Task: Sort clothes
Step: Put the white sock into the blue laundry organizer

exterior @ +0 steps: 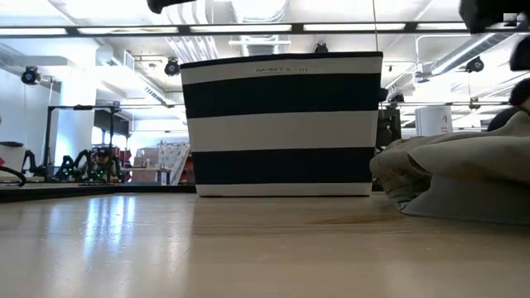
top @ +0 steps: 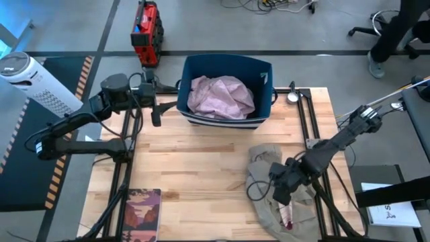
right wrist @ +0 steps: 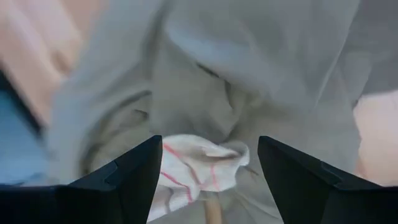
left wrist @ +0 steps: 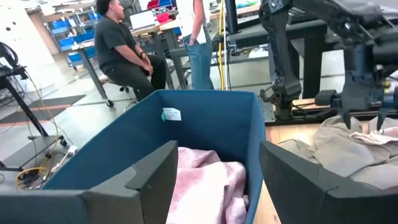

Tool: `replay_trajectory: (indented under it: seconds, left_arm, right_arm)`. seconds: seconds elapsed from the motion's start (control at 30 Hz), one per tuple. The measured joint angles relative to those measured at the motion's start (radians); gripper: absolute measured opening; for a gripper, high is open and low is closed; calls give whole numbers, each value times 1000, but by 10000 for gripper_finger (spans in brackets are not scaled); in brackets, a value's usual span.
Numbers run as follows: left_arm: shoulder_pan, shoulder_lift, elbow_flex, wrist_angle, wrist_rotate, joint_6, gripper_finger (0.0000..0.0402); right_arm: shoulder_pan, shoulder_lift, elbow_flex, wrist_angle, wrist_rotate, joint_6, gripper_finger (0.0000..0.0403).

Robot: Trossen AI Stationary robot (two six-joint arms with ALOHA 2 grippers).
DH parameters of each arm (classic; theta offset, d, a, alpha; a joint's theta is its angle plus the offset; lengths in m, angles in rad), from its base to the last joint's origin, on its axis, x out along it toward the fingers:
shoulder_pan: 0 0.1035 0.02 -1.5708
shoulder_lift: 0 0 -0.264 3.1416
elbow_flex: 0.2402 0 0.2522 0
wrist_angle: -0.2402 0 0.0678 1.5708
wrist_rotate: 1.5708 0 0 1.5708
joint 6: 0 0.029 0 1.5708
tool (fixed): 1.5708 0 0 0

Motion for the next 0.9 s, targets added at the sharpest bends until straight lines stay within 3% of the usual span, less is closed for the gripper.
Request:
replay_trajectory:
  seconds: [0.37, 0.5, 0.63, 0.83, 0.9]
  left_arm:
    - [0, 36, 0, 2, 0, 0, 224]
    - [0, 45, 0, 2, 0, 2, 227]
    - [0, 51, 0, 2, 0, 5, 219]
    - [0, 48, 0, 2, 0, 4, 197]
    - [0, 47, 0, 0, 0, 1, 189]
  right_arm:
    - [22, 208, -13, -1, -110, 8, 266]
    - [22, 265, -14, -1, -165, -24, 252]
    - [22, 290, -14, -1, -183, -63, 190]
    - [22, 260, 6, -5, -185, -126, 24]
    - [22, 234, 22, -7, -173, -127, 15]
